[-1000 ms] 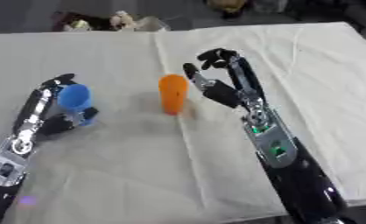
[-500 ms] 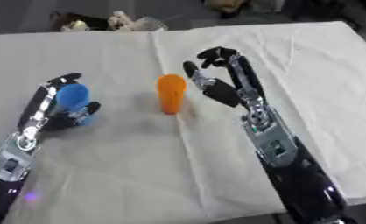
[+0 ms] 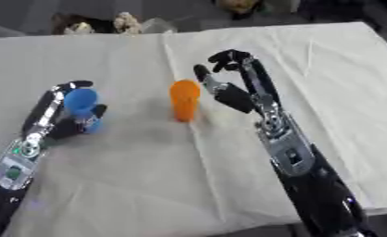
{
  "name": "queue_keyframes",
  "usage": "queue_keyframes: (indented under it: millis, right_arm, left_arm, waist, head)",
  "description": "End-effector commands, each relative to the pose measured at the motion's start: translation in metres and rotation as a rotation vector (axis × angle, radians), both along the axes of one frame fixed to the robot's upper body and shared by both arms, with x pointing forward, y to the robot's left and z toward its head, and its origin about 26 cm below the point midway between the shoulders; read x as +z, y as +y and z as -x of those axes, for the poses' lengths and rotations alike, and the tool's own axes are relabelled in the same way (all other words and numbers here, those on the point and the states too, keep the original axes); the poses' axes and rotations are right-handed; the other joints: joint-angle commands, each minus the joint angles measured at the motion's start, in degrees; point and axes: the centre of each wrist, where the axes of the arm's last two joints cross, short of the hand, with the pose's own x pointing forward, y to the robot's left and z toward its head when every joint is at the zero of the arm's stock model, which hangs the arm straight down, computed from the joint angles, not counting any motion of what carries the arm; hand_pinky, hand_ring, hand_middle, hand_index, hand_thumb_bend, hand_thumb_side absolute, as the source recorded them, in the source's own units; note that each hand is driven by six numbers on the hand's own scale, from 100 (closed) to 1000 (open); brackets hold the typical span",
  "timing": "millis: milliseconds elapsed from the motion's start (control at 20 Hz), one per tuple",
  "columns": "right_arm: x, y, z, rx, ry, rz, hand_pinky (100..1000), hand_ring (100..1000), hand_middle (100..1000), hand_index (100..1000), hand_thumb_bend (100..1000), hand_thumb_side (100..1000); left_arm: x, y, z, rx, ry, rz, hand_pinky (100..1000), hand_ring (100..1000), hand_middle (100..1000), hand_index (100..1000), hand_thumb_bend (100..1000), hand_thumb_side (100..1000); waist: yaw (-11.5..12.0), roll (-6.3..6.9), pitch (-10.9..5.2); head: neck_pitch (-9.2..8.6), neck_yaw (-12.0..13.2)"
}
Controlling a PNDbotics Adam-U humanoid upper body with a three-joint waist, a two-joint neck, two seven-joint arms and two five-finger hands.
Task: Pour the contents of one cup into another cup.
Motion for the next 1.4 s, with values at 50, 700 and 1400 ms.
queue_keyframes:
  millis: [50,700,1400]
  right_arm:
    - [0.011,0.002,-0.001,0.01,-0.036,-0.004,795,855,516,692,387,620]
    - [0.006,-0.001,-0.002,-0.003,-0.021,0.006,794,852,510,691,387,592]
    - [-0.029,-0.018,-0.012,-0.148,0.017,0.062,795,858,541,697,425,555]
  left_arm:
    - [-0.003,0.0,0.002,0.007,0.018,-0.005,370,268,301,819,143,491]
    - [0.051,0.011,0.012,0.09,-0.159,0.219,199,100,193,775,100,476]
    - [0.098,0.018,0.041,-0.005,-0.264,0.32,185,100,139,701,100,539]
  waist:
    - [0.14,-0.02,-0.82]
    - [0.59,0.13,-1.11]
    - [1.28,0.44,-1.41]
  head:
    - [-0.52,-0.04]
    - [-0.65,-0.66]
    - [-0.68,-2.4]
